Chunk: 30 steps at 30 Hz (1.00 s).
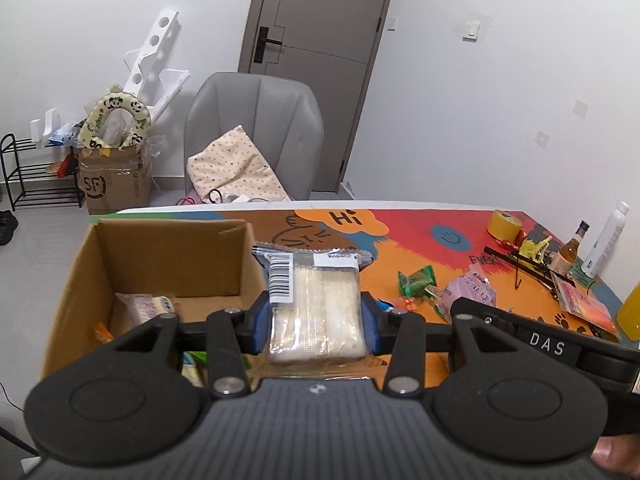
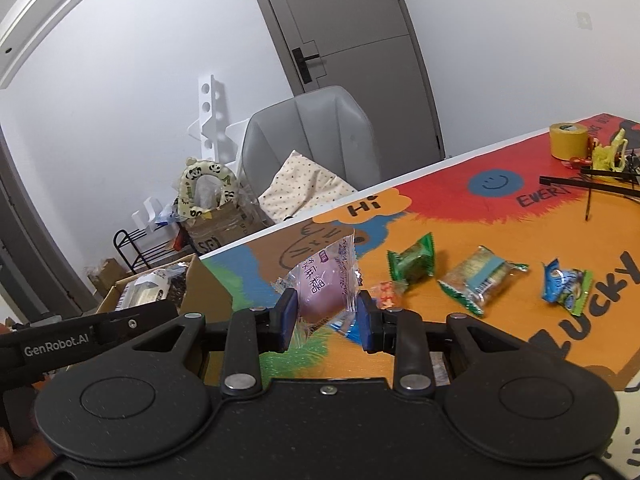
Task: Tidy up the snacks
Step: 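Carry the bread pack and pink bun over the cardboard box with both tools, then open both tools to drop the bread pack and pink bun into the box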
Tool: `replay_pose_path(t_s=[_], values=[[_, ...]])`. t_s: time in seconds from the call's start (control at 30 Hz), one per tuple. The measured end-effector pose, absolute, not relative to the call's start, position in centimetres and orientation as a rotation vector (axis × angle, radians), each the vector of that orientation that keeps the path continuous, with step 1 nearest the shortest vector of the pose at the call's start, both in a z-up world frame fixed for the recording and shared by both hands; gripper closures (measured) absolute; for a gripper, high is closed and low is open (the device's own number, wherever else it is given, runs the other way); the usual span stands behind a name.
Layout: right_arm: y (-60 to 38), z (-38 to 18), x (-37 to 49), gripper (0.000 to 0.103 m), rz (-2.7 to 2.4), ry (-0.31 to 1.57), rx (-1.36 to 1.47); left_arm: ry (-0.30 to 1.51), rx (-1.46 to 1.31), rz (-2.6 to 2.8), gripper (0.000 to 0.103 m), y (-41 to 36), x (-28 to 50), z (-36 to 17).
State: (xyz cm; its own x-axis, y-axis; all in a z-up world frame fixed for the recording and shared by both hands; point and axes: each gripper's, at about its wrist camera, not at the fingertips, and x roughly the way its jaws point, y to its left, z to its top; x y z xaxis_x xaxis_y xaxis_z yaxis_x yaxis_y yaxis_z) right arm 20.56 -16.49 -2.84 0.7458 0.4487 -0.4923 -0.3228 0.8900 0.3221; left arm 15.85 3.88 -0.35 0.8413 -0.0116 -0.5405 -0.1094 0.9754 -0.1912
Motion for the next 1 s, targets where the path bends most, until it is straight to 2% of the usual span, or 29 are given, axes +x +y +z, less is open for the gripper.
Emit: replay_pose_path(t_s=[0.57, 1.0], values=[[-9.3, -2.0, 20.3, 0.073, 0.525, 0.597, 0.17, 0.558, -0.299, 0.161, 0.059, 11.7, 14.9, -1.1], [-5.0, -2.4, 21.1, 0.073, 0.56, 0.62, 0.131, 0.56, -0.364, 0.165, 0.056, 14.8, 15.5, -2.2]])
